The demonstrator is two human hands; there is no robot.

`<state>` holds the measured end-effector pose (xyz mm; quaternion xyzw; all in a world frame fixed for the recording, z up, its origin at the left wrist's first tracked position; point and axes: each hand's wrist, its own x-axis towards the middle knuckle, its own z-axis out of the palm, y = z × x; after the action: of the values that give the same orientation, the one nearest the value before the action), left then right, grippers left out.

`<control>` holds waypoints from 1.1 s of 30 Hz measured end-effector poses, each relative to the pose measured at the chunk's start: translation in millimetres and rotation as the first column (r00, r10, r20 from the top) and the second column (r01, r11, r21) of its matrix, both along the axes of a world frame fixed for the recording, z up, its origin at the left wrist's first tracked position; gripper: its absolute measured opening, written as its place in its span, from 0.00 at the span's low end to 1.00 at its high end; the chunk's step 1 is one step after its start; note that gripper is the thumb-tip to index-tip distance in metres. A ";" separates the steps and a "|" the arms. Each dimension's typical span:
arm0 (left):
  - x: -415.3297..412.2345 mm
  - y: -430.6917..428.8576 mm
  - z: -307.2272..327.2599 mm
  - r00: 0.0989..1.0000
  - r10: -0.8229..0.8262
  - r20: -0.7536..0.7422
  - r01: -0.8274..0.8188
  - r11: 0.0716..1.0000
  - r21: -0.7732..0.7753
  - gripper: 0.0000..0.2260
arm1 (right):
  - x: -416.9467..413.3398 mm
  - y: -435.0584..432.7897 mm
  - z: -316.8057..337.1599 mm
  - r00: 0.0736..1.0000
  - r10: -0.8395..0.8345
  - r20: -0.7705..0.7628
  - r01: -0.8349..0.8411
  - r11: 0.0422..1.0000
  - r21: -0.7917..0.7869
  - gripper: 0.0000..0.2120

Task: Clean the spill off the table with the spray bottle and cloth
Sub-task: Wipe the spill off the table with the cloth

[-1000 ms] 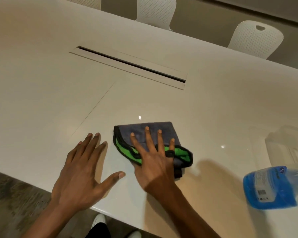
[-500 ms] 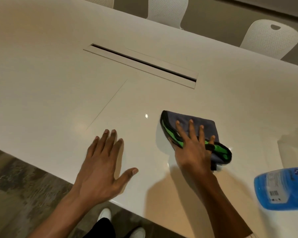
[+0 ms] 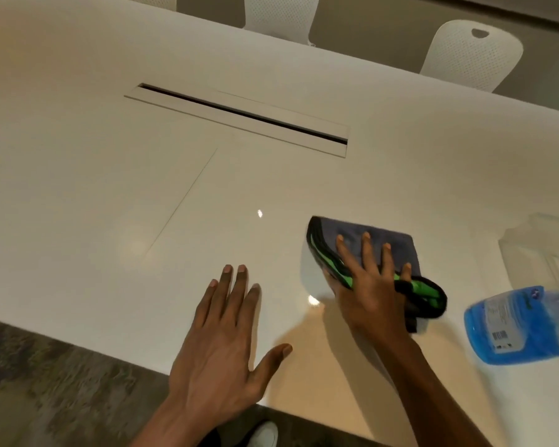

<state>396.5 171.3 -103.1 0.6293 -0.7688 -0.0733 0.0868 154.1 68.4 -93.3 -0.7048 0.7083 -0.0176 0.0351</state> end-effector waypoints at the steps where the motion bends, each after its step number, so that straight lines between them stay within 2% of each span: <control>1: 0.2 -0.2 -0.2 1.000 0.001 -0.001 -0.001 1.000 0.008 0.44 | 10.5 -6.1 0.5 1.000 0.006 0.014 -0.006 1.000 0.007 0.33; 4: 0.7 -0.3 -0.7 1.000 0.001 -0.009 -0.001 1.000 -0.014 0.43 | 37.7 9.8 0.8 0.992 0.126 0.013 -0.126 0.992 -0.003 0.32; 6: 0.3 -0.8 -1.2 1.000 0.001 -0.004 -0.001 1.000 -0.026 0.43 | 42.2 37.0 -1.4 0.984 0.178 0.027 -0.178 0.984 0.009 0.37; 11: 1.7 -0.6 -3.4 1.000 -0.022 -0.015 0.021 0.999 -0.044 0.43 | 2.7 73.3 -3.1 0.987 0.152 0.051 -0.156 0.985 0.079 0.39; 16: -3.3 -0.8 0.6 1.000 -0.005 0.019 0.005 1.000 -0.022 0.41 | -27.3 23.7 1.3 0.999 0.020 -0.048 -0.017 0.998 0.060 0.33; 18: -5.4 -2.6 2.8 1.000 -0.003 0.017 0.003 1.000 -0.010 0.42 | -19.3 -3.5 3.2 0.999 -0.016 -0.031 0.016 1.000 0.024 0.35; 22: -3.6 -19.3 7.5 0.999 -0.023 0.029 0.024 1.000 -0.018 0.46 | 12.1 -32.5 -0.7 0.997 0.003 0.078 -0.007 0.999 0.047 0.33; 25: 1.7 -32.3 9.2 0.999 0.005 0.033 -0.005 1.000 -0.005 0.51 | 28.4 -14.2 -3.0 0.991 0.127 0.042 -0.127 0.992 -0.005 0.35; 27: 4.1 -33.9 8.2 1.000 0.001 0.019 -0.001 1.000 -0.001 0.51 | 28.8 9.7 -3.6 0.975 0.203 0.088 -0.199 0.979 -0.045 0.38; 29: 5.9 -32.4 7.0 1.000 -0.005 0.004 0.005 1.000 0.016 0.50 | 20.7 18.8 -2.9 0.969 0.198 0.150 -0.200 0.980 -0.004 0.40; 33: 6.8 -31.0 5.0 1.000 -0.018 -0.012 0.019 0.999 0.031 0.49 | 12.5 -33.1 -1.2 0.991 0.101 0.084 -0.101 0.995 -0.009 0.34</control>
<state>403.2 140.3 -98.1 0.6230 -0.7728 -0.0897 0.0807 166.7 35.3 -94.5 -0.7385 0.6696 -0.0474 0.0640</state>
